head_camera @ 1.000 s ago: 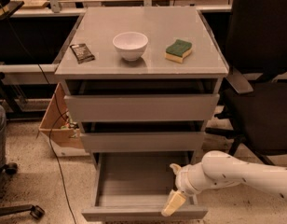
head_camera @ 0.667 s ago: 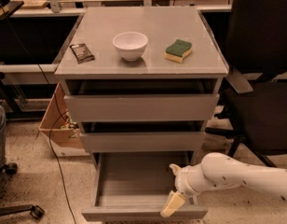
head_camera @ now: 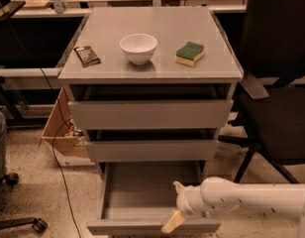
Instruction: Close bottom drawer
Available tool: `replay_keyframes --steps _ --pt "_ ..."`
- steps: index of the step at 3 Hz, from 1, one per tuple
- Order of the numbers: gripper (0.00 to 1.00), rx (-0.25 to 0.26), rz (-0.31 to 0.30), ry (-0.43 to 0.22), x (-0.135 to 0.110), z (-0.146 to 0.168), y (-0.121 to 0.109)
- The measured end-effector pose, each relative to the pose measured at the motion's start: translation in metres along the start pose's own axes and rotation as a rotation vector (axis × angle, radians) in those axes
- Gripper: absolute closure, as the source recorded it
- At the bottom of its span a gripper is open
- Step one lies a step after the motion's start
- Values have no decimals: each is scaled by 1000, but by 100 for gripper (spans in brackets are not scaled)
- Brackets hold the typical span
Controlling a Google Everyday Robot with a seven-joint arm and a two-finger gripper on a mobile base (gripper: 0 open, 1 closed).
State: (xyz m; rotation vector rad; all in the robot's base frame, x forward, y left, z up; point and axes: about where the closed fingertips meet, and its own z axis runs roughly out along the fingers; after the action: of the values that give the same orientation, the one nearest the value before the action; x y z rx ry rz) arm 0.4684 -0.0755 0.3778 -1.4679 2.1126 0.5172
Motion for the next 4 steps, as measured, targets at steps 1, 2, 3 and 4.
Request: replay_keyframes --steps 1,2,3,4 --pt "0 16 15 -28 27 63 -21" --pt "0 9 27 -39 43 99 -30" --pt "0 -20 37 -42 65 133 -30" --pt "0 -56 42 -63 87 175 -34"
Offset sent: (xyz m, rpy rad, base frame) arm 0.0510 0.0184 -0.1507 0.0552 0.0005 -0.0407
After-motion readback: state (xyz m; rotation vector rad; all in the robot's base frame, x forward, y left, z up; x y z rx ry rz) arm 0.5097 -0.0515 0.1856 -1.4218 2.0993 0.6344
